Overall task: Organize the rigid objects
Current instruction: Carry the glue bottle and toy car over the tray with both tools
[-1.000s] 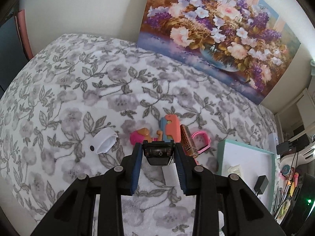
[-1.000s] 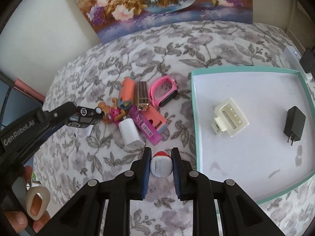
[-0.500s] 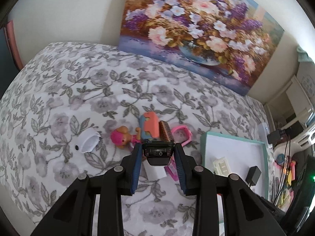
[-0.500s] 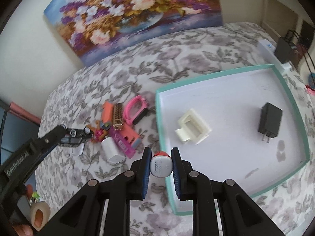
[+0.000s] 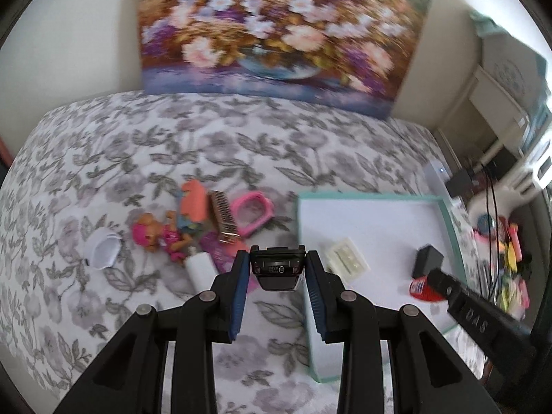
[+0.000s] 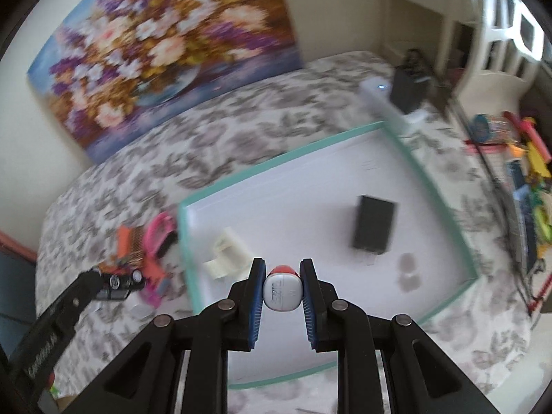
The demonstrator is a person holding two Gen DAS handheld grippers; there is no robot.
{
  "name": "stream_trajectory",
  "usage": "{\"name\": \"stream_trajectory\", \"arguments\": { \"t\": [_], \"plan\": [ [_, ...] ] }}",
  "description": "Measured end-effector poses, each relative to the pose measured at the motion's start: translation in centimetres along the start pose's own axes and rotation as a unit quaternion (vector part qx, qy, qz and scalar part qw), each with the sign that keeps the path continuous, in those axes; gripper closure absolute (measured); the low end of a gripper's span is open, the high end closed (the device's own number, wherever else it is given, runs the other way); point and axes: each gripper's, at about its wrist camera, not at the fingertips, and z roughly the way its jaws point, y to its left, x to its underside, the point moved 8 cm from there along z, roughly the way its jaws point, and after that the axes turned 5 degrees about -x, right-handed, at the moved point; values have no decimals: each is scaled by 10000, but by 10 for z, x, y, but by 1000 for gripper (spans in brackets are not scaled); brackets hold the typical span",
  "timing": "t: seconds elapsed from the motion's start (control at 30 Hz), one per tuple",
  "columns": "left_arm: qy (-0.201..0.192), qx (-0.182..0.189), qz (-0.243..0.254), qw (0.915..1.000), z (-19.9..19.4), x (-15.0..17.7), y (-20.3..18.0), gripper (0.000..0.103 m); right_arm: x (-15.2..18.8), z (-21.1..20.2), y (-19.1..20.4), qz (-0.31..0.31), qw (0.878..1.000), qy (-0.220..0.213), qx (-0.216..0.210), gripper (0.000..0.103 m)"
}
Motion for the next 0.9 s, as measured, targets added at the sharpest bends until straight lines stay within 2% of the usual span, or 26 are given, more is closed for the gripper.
{"name": "stream_trajectory", "arguments": {
  "t": [0.23, 0.4, 0.9],
  "plan": [
    [199, 132, 543, 9982, 9, 17, -46, 69, -3, -6, -32, 239, 9990, -149, 336, 81],
    [336, 188, 821, 9959, 16, 29, -67, 69, -1, 0, -41, 328, 9988, -49, 371, 81],
    [658, 174, 1075, 9919, 35, 47, -84, 69, 4, 9, -48, 351, 9982, 133, 461, 81]
  ]
}}
